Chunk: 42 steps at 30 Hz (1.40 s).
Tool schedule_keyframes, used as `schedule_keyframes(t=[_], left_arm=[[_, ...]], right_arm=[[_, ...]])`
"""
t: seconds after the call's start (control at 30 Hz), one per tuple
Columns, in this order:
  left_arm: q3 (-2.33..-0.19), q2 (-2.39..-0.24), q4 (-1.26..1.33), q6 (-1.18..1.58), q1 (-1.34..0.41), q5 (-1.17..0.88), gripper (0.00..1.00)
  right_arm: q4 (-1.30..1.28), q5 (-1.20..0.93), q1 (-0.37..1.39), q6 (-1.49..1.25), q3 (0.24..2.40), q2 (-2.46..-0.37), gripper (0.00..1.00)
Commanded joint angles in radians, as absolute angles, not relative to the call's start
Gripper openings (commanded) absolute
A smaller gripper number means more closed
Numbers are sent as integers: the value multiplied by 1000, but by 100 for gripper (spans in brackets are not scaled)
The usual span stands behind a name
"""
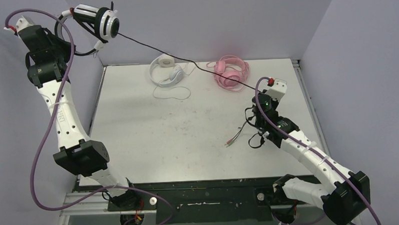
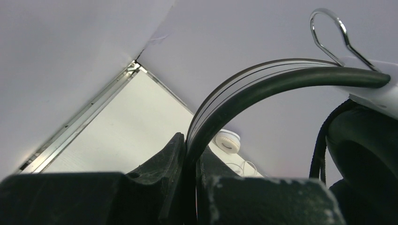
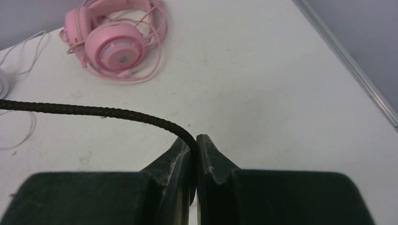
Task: Wrap the headphones
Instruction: Wrap the headphones cable around the headphones.
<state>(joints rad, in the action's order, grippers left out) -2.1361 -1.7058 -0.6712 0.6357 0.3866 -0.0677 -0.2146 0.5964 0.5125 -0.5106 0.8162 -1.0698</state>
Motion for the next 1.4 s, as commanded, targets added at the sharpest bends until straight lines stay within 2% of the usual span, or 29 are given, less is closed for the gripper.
schedule_keyframes(t=[0.0, 0.13, 0.17, 0.23, 0.27, 0.33, 0.43, 0.53, 0.6, 0.8, 1.1, 1.37], left_arm=[[-2148, -1656, -585, 669, 400, 17, 0], [-2148, -1670, -596, 687, 400, 47, 0], [-2141, -1669, -592, 690, 400, 43, 0], [-2101, -1655, -557, 694, 400, 11, 0], [-2072, -1644, -527, 696, 398, -24, 0], [-2008, -1615, -454, 705, 391, -106, 0], [-1959, -1583, -415, 723, 355, -217, 0], [-1944, -1552, -451, 701, 276, -237, 0], [-1914, -1522, -460, 693, 224, -237, 0], [-1810, -1417, -445, 702, 77, -232, 0], [-1834, -1355, -495, 717, -190, -228, 0], [-1795, -1299, -508, 720, -264, -287, 0]], right_arm=[[-465, 830, 505, -615, 899, -1056, 0], [-556, 889, 506, -692, 900, -1012, 2], [-566, 907, 506, -697, 896, -998, 14], [-544, 883, 506, -638, 890, -974, 69], [-481, 804, 506, -553, 886, -961, 78], [-379, 585, 505, -395, 879, -926, 88], [-219, 199, 508, -249, 852, -883, 98], [-94, -83, 508, -200, 853, -911, 100], [-47, -186, 510, -179, 876, -956, 100], [167, -330, 524, -122, 874, -1051, 100], [582, -544, 520, -115, 877, -1232, 100], [709, -671, 518, -148, 966, -1369, 100]])
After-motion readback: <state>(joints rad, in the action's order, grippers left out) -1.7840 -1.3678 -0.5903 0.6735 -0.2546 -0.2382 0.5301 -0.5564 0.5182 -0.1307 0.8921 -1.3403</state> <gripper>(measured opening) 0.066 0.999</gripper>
